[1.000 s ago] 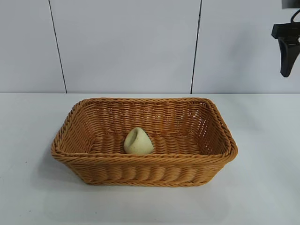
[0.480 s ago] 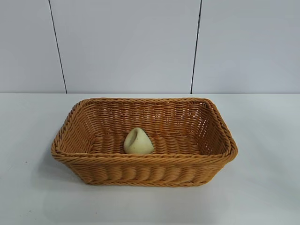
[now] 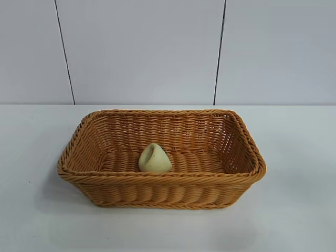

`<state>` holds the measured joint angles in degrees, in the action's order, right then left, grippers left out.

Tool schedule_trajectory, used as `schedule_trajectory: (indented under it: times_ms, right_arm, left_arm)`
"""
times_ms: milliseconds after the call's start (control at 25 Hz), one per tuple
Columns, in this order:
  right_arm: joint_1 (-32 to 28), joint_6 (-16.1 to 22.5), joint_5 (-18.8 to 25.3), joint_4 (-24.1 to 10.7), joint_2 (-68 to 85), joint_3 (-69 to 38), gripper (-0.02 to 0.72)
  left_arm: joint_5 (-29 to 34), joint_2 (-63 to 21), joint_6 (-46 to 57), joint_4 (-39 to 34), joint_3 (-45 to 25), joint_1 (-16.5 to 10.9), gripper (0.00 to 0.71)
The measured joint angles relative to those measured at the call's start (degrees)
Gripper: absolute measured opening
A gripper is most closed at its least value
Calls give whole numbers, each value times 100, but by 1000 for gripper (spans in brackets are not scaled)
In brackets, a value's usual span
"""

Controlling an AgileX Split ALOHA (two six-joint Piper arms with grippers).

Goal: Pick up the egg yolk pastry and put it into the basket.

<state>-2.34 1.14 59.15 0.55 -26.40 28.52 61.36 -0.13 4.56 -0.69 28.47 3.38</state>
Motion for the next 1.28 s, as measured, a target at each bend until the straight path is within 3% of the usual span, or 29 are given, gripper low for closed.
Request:
schedule_trajectory:
  times_ms: [1000,1280]
  right_arm:
    - [301,0,-52,40,2556,-6,615]
    - [305,0,-30,46,2659,-6,615]
  left_arm:
    - [0,0,0,-4,0,0,587]
    - [0,0,0,-4,0,0,587]
